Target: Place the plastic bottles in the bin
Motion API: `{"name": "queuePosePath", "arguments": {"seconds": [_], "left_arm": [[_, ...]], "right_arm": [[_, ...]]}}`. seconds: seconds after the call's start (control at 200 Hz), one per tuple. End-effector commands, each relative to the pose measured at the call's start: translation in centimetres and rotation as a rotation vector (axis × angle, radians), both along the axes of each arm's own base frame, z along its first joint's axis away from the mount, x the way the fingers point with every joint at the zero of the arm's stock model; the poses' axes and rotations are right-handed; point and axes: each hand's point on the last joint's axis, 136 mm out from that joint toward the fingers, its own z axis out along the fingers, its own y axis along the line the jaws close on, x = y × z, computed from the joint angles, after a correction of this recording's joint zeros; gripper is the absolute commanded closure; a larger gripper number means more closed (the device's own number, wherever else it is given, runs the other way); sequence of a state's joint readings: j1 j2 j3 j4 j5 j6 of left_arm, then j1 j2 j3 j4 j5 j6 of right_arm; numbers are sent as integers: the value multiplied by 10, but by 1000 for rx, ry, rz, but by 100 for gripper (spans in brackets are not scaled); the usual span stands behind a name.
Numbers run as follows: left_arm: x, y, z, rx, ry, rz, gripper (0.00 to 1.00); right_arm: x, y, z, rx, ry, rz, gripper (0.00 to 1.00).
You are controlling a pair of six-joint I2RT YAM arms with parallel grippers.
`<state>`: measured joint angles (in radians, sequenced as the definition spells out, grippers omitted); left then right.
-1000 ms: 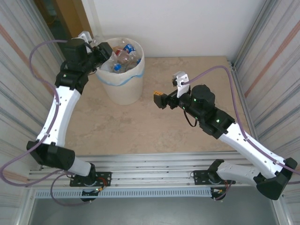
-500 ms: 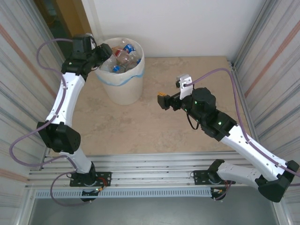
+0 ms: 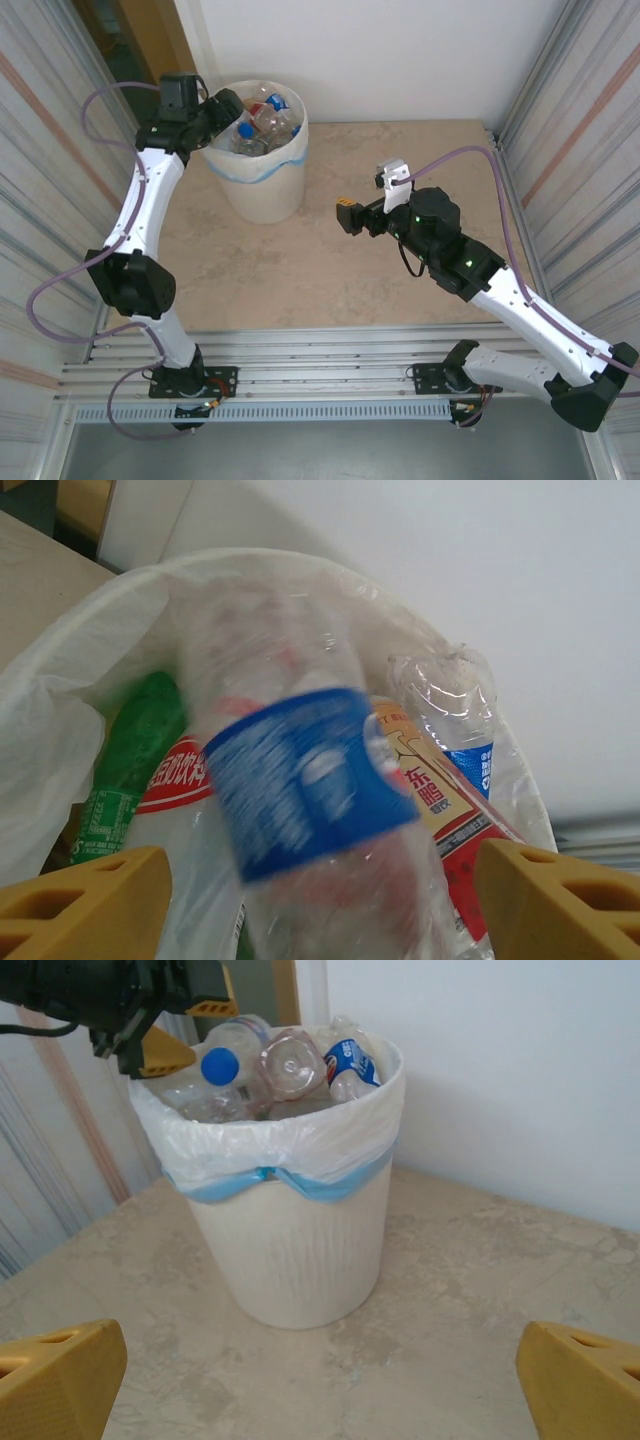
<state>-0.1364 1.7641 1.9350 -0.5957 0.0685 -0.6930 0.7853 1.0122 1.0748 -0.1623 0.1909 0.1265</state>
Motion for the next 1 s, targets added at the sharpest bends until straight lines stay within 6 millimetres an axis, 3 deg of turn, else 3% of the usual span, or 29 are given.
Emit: {"name": "queuePosePath", "arguments": {"seconds": [0.0, 0.105, 0.24, 0.536, 0.862, 0.997], "left_arm": [[-1, 12, 23, 20, -47, 39, 20], [-4, 13, 29, 27, -63, 44, 23], [-3, 10, 31, 22, -72, 23, 35], [5, -15, 12, 21, -42, -61, 49], [-6, -42, -13, 28, 2, -116, 53], [-19, -47, -8, -4, -33, -124, 53]], "right_arm": [[-1, -6, 7, 28, -8, -18, 2], [0, -5, 7, 26, -7, -19, 2], [2, -3, 6, 25, -3, -16, 2], [6, -1, 2, 23, 11, -18, 2], [8, -4, -2, 31, 23, -28, 2], [7, -6, -2, 35, 22, -31, 2]]}}
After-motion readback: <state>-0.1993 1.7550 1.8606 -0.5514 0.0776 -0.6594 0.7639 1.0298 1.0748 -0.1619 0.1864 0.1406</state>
